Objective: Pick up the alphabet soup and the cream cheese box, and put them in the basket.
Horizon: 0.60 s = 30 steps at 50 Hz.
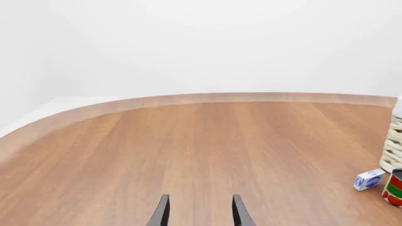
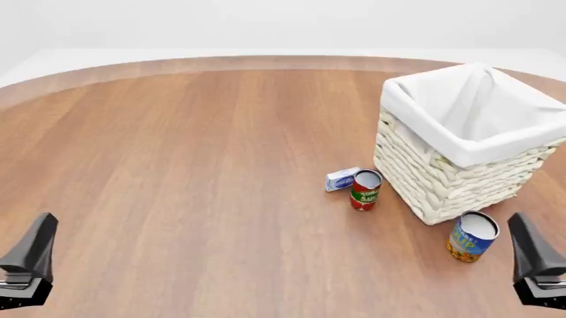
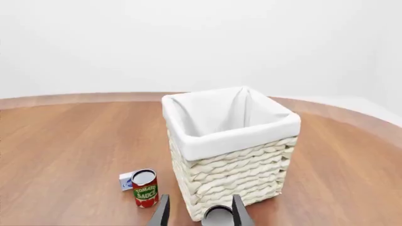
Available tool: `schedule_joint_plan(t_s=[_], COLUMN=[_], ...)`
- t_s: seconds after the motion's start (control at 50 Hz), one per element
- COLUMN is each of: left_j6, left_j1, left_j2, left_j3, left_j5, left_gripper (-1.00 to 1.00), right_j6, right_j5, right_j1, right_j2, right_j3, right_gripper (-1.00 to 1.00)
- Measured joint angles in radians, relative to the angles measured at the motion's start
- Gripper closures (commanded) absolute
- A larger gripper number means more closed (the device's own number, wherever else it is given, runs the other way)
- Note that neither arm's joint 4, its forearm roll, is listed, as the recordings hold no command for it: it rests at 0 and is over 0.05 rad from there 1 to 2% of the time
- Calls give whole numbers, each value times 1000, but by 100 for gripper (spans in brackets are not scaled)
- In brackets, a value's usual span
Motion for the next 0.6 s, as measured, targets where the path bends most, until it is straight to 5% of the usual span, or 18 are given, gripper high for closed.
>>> schedule_joint_plan(t_s=[0.6], left_j6=[0], left_j1=[0], left_j2=[0], left_j3=[0], left_j5=[0], left_gripper=[-100], right_j6=[-39], right_j5=[90], right_j1=[45], right_j2=[134], right_j3=[-128], right_gripper=[-100])
